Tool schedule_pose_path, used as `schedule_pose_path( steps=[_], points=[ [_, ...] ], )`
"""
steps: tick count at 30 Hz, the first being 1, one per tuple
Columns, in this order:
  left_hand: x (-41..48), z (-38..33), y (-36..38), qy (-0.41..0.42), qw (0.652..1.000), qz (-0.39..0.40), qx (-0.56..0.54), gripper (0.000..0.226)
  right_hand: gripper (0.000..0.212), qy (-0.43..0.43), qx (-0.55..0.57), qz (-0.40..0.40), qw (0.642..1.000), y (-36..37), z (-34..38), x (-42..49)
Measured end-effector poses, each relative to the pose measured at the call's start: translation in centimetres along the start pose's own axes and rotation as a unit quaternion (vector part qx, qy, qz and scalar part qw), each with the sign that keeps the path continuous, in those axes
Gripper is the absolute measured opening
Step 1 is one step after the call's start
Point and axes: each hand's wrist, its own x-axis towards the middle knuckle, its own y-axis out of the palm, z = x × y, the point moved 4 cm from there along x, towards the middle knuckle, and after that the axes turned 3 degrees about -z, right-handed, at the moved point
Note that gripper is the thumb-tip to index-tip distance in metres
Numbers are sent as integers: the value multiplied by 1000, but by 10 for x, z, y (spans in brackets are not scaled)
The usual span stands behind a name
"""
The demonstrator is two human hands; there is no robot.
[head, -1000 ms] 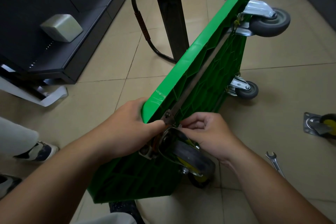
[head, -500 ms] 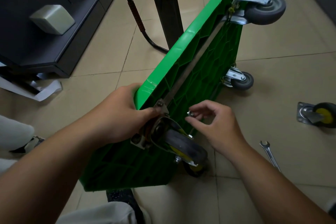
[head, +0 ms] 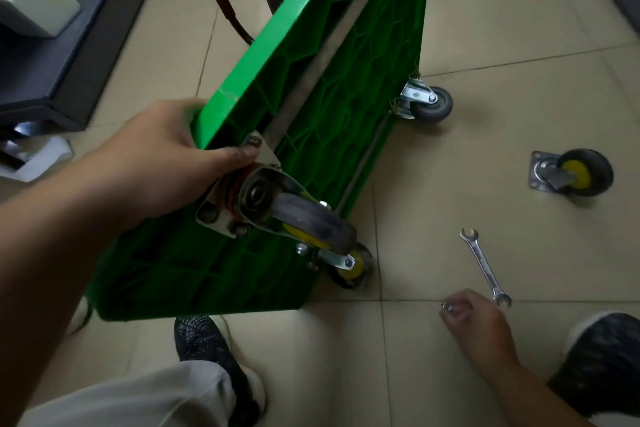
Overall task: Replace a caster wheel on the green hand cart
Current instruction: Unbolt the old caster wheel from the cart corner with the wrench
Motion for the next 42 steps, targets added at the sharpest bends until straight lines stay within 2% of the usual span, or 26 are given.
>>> schedule_pose_path(
  steps=[7, 8, 11, 14, 26, 31, 42],
  points=[
    [5, -12, 5, 20, 1000, -19, -4, 23, 27, 36, -23, 18, 999, 20, -11, 9],
    [4, -14, 5, 38, 999, -26, 9, 31, 27, 40, -27, 20, 999, 21, -13, 10],
    [0, -19, 4, 102, 994, -35, 18, 77, 25, 36, -52, 28, 998, 22, -15, 15],
    [-4, -24, 4, 139, 989, -38, 34, 92, 25, 40, -72, 38, 996, 21, -16, 18],
    [0, -19, 5, 164, 985, -44, 39, 98, 13, 56, -81, 24, 995, 24, -21, 4],
    [1, -18, 7, 169, 984, -38, 45, 97, 22, 79, -60, 7, 995, 20, -39, -5],
    [4, -14, 8, 169, 984, -45, 42, 96, 21, 115, -22, 0, 993, 23, -27, 1]
  ],
)
